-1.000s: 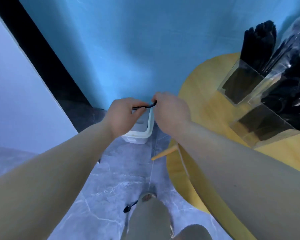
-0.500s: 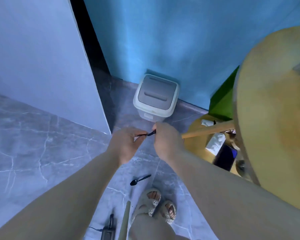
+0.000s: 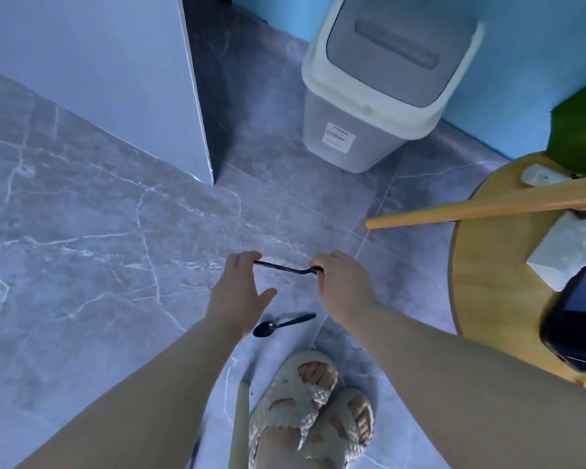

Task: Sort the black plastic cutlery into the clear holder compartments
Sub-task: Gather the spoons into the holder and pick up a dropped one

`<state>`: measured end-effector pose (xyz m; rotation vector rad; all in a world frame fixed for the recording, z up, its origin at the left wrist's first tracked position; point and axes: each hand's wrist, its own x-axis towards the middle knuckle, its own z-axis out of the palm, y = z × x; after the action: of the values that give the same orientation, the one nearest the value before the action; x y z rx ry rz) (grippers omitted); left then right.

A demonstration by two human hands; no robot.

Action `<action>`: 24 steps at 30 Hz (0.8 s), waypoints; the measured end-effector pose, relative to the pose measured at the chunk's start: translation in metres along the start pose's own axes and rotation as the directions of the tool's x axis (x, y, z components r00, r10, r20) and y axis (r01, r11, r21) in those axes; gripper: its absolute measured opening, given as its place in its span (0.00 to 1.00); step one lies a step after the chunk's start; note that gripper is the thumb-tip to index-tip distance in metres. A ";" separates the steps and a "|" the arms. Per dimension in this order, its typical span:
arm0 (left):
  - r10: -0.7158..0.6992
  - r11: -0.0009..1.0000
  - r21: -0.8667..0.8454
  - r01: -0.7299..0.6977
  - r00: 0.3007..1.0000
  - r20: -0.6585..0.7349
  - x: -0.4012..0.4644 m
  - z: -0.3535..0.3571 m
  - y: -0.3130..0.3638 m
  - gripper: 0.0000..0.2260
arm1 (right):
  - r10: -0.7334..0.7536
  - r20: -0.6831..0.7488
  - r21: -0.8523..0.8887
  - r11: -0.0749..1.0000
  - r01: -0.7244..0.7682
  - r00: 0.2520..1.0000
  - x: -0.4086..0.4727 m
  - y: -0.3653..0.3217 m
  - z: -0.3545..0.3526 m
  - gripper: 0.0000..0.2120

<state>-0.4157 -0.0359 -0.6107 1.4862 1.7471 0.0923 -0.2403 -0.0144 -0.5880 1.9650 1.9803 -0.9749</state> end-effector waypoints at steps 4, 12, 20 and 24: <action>-0.134 0.991 0.022 0.134 0.990 0.032 0.012 0.052 -0.041 0.27 | 0.038 0.028 -0.015 0.999 -0.038 0.999 0.015 0.024 0.054 0.12; -0.253 0.951 0.238 0.195 0.937 0.242 0.030 0.125 -0.101 0.20 | 0.171 0.005 0.064 0.983 -0.171 0.985 0.027 0.062 0.111 0.12; -0.125 0.966 0.252 0.063 0.963 0.237 0.048 0.114 -0.091 0.06 | 0.221 -0.015 0.089 0.972 -0.218 0.975 0.038 0.068 0.097 0.13; -0.038 0.985 0.168 0.030 0.998 0.046 0.049 0.069 -0.054 0.07 | 0.208 -0.082 0.129 0.972 -0.196 0.975 0.031 0.050 0.056 0.13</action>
<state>-0.4145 -0.0406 -0.7105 1.5641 1.7758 -0.1104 -0.2140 -0.0250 -0.6644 2.2651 1.7583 -0.9876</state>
